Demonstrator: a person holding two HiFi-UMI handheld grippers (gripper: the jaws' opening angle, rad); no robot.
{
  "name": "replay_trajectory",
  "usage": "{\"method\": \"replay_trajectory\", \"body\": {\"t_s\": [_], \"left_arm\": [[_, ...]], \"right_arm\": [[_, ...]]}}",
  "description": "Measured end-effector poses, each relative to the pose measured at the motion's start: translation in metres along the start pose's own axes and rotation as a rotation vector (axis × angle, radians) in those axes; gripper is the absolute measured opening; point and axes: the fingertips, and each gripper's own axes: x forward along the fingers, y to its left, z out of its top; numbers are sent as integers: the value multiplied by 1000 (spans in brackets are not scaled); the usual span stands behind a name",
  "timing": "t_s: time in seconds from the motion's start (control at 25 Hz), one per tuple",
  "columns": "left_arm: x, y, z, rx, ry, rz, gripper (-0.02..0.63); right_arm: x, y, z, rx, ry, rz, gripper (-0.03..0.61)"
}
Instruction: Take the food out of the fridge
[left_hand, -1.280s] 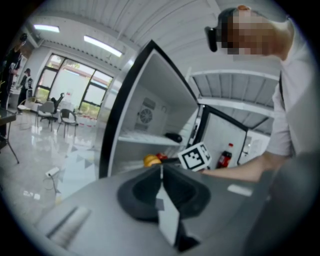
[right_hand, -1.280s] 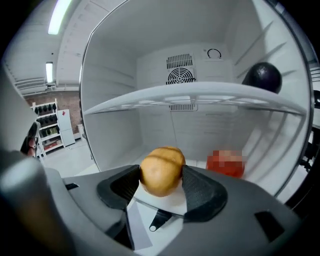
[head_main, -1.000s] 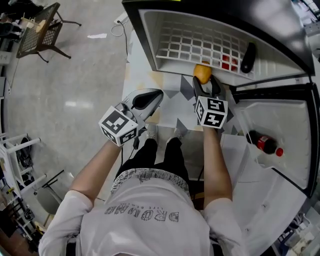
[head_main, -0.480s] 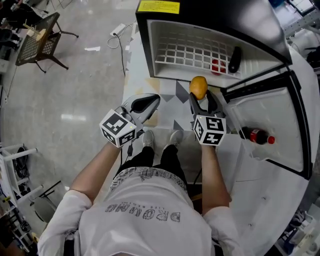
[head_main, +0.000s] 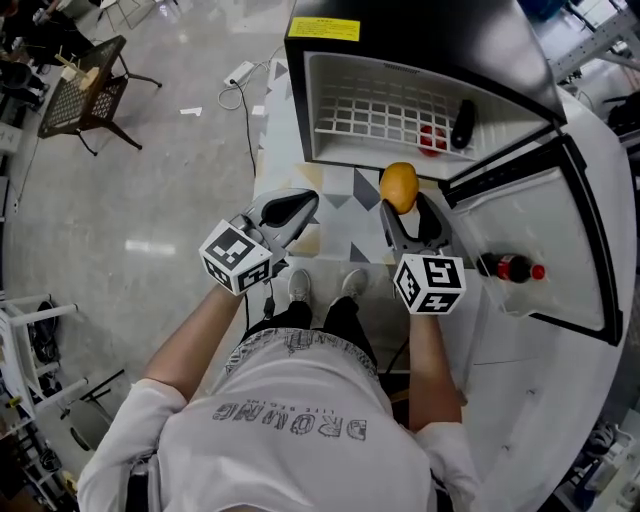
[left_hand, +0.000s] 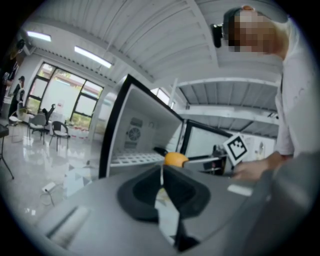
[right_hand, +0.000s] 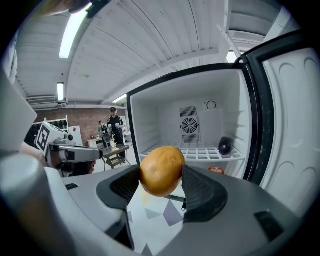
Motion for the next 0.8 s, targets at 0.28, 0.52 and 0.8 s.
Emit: {"method": "replay_trajectory", "body": {"t_s": [0.28,0.52,0.8], "left_arm": [[-10,-3,4,14,-6,6,18],[-14,1,13,17,-21,9,18],[-13,6,25,24,-35,17,14]], "right_arm": [[-20,20,18,-7,-42,48,253],[-28,27,34,-13,-68,81,253],[-29,26,47,-34,-81,91,254]]}}
